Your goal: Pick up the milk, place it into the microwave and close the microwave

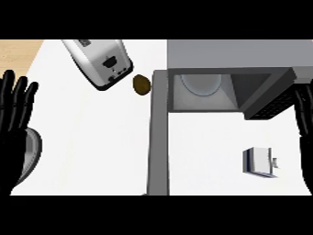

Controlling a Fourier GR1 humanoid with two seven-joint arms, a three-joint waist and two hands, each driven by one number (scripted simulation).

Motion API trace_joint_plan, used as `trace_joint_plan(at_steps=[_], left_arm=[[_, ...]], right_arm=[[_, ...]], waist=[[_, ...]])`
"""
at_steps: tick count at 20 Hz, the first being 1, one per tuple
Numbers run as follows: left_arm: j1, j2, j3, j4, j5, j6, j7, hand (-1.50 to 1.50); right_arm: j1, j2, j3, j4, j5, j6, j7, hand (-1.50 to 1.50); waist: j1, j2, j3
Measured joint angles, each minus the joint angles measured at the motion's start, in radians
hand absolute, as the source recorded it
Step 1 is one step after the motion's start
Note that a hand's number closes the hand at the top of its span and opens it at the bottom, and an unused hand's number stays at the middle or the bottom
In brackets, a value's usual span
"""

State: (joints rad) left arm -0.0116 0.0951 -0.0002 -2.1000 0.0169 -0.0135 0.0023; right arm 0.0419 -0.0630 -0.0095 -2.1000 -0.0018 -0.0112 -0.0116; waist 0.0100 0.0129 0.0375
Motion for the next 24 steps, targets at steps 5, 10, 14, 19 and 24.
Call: trace_joint_plan(at_steps=[5,10,14,19,24], left_arm=[[-0.036,0.000,-0.005,0.003,-0.024,0.011,0.017,-1.50],[0.038,-0.057,0.000,-0.011,0.037,0.049,0.046,-1.50],[0.174,-0.076,-0.008,-0.068,0.081,0.029,0.018,-1.50],[0.313,-0.070,0.012,-0.181,0.151,-0.014,0.025,-1.50],[0.426,-0.069,0.039,-0.236,0.200,-0.069,-0.010,-1.50]], right_arm=[[0.114,-0.040,-0.039,-0.091,-0.108,0.091,-0.011,-1.50],[0.285,-0.105,-0.088,-0.199,-0.247,0.245,-0.050,-1.50],[0.417,-0.107,-0.134,-0.248,-0.306,0.334,-0.107,-1.50],[0.543,-0.078,-0.179,-0.268,-0.315,0.421,-0.179,-1.50],[0.629,-0.036,-0.214,-0.254,-0.255,0.502,-0.277,-1.50]], waist=[[-0.016,-0.011,-0.026],[-0.025,-0.017,-0.034],[-0.020,-0.018,-0.036],[-0.016,-0.018,-0.037],[-0.014,-0.018,-0.037]])
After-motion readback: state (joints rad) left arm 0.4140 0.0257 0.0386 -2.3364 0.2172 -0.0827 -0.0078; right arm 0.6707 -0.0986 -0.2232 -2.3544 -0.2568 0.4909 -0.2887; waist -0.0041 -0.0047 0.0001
